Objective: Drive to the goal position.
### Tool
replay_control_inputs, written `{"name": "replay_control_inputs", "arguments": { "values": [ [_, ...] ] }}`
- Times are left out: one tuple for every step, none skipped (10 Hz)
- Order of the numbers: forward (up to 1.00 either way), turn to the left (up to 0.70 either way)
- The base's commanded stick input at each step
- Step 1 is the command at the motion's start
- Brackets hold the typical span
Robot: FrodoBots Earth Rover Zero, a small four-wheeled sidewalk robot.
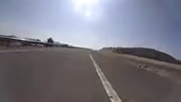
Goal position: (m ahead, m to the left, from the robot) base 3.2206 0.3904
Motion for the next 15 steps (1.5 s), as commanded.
{"name": "replay_control_inputs", "arguments": {
  "values": [
    [0.70, 0.00],
    [0.70, 0.00],
    [0.70, 0.00],
    [0.70, 0.00],
    [0.70, 0.00],
    [0.70, 0.00],
    [0.70, 0.00],
    [0.70, 0.00],
    [0.70, 0.00],
    [0.70, 0.00],
    [0.70, 0.00],
    [0.70, 0.00],
    [0.70, 0.00],
    [0.70, 0.00],
    [0.70, 0.00]
  ]
}}
